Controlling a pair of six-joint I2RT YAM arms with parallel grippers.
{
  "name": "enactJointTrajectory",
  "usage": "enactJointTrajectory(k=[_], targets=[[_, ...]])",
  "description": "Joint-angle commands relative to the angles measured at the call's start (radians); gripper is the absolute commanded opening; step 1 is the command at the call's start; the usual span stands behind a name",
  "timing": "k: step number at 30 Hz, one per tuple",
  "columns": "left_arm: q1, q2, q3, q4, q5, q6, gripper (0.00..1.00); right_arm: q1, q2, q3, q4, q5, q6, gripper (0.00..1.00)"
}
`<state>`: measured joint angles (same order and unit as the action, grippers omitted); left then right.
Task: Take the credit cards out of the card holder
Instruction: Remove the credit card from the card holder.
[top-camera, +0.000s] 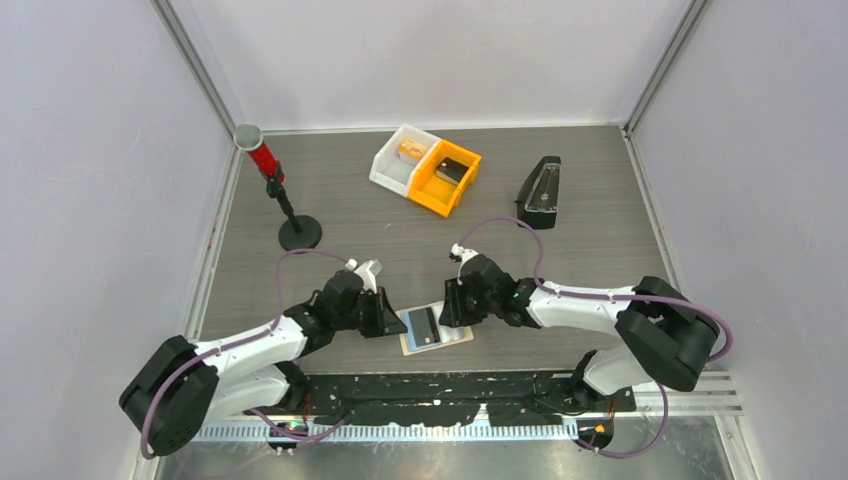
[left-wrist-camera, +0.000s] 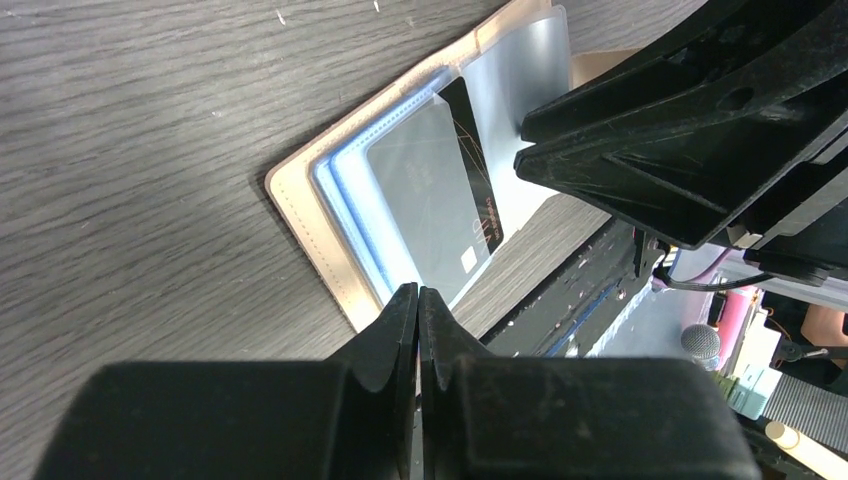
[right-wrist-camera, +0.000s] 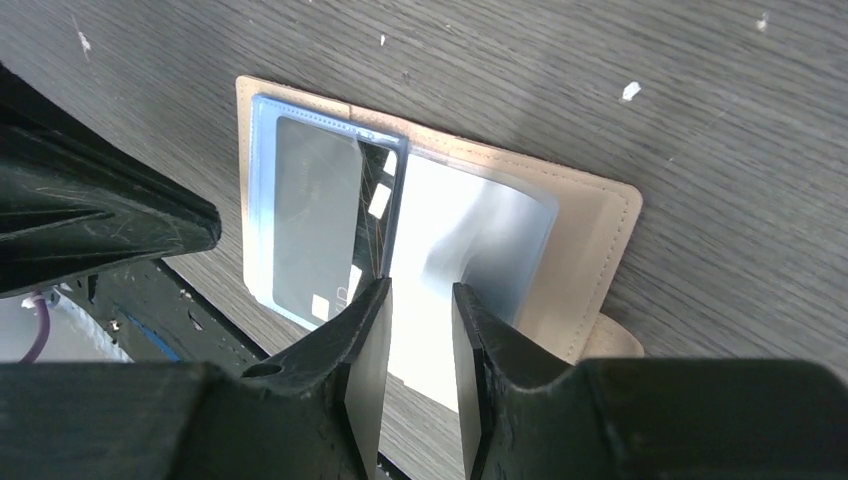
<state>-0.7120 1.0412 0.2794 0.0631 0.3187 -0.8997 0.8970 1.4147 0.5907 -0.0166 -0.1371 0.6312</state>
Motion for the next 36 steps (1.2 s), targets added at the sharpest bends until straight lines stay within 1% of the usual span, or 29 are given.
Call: enactJointTrajectory(k=[1,8,23,36], targets=[[0.0,0.036,0.023,0.106,0.018,0.025,0.03,-0.009,0.008,-0.021,0.124,-0.062,0.007,0.36],[0.0,0.106,0.02,0.148,0.023,0.029,0.02,-0.009,0.003,-0.02,0.134,-0.07,0.008,0.35],[0.0,0.096,-0.026,0.141,-0.025,0.044,0.02,-0.009,0.067,-0.01,0.171,-0.096,0.02,0.35],[0.0,0.157,-0.027,0.168,0.007,0.032,0.02,-0.009,0.08,-0.013,0.187,-0.115,0.031,0.35]])
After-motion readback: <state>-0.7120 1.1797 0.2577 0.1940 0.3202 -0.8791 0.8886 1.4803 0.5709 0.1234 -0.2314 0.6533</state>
